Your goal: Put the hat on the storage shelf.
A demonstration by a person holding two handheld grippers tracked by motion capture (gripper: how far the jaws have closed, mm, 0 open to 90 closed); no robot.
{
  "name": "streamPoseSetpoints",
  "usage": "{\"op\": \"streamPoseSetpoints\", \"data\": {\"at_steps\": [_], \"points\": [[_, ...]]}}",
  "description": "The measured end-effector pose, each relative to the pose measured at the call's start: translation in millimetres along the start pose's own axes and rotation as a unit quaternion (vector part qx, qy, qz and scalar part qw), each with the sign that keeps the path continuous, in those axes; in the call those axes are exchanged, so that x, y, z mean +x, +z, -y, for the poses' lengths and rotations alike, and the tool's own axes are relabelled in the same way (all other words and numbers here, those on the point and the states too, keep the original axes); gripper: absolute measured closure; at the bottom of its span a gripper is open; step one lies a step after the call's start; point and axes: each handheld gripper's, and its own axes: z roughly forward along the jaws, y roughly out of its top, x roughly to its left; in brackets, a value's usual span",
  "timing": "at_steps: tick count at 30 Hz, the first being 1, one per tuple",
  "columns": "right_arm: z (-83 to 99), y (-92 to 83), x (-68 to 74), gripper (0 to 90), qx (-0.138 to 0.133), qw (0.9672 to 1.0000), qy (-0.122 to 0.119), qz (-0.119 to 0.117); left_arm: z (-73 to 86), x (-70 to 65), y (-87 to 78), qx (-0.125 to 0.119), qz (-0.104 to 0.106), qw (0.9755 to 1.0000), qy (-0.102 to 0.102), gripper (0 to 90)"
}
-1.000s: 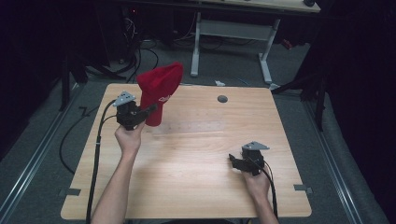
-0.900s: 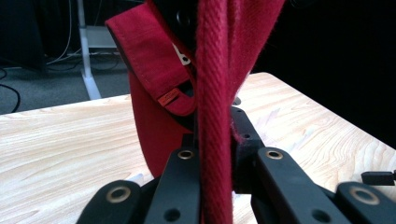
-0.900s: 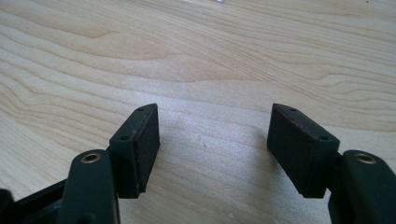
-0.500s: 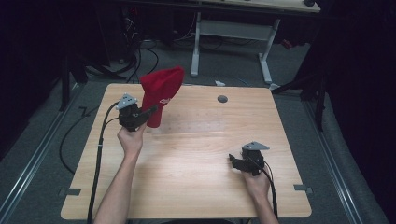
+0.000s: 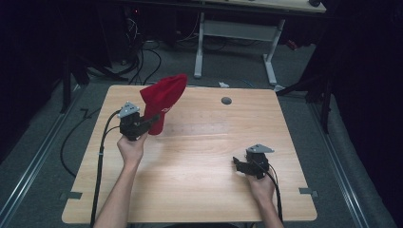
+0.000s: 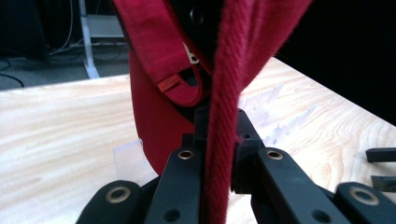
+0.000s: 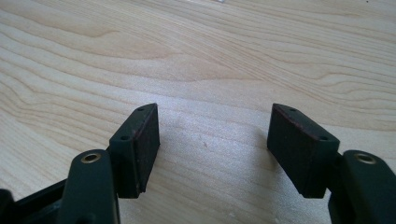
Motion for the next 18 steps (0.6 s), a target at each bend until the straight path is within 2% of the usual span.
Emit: {"op": "streamPoseSetpoints", "data": {"at_steps": [7, 10, 18], "points": [[0.0, -0.1, 0.2, 34.6, 0.0, 1.0, 0.0, -0.001, 9.2, 12.5, -10.5, 0.012, -0.013, 0.9995, -0.025, 83.7], [0.1, 0.0, 0.1, 34.6, 0.0, 1.0, 0.0, 0.0, 17.1, 20.3, -12.7, 0.024, -0.029, 0.9989, -0.027, 84.0], [0.2, -0.1, 0.3, 34.6, 0.0, 1.0, 0.0, 0.0, 16.7, 34.4, -22.1, 0.014, -0.033, 0.9969, -0.071, 81.1]]}}
